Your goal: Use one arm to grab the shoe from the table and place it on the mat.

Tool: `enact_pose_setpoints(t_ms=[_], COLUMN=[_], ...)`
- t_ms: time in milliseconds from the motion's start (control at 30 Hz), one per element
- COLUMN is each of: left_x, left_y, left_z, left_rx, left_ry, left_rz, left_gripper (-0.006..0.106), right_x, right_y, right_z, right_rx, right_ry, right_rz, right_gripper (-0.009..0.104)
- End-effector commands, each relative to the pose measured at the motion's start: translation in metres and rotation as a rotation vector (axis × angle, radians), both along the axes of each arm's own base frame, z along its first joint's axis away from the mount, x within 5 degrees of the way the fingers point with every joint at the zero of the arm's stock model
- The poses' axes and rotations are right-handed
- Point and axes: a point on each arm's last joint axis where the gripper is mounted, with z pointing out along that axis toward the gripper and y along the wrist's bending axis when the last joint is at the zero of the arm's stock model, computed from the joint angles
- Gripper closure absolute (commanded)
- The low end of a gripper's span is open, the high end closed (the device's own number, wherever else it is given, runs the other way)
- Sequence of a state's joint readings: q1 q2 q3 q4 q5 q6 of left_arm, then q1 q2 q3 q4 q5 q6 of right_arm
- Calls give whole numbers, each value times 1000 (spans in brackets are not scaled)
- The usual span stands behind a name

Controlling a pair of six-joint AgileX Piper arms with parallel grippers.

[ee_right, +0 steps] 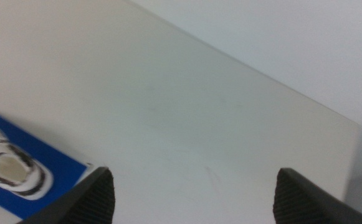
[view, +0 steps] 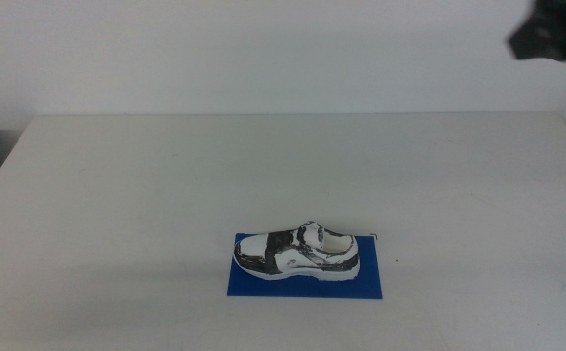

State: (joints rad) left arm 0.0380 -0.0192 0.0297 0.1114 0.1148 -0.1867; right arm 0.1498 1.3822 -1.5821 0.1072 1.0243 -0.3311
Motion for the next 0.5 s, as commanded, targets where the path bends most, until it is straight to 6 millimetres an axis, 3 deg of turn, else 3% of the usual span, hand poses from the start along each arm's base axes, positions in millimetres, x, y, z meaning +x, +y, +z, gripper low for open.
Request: enact_pose_setpoints(t_ms=[0,167,333,467], left_x=[0,0,0,0], left_y=[-1,-1,-1,-1], left_z=[6,6,6,6], left_rx=[-3,-3,-3,-3], left_ry=[-82,-82,-82,-82], left_rz=[-14,-14,-14,-14], left_gripper=[7,7,7,7], right_x=[-27,-81,-129,-163], right_y=[-16,-38,-42,-43], right_z=[16,-8,-44,-61], right_rx=[20,25,31,89], right_ry=[-156,-236,-324,-361], right_rz=[-57,-142,-171,-197], right_gripper=[29,29,28,22])
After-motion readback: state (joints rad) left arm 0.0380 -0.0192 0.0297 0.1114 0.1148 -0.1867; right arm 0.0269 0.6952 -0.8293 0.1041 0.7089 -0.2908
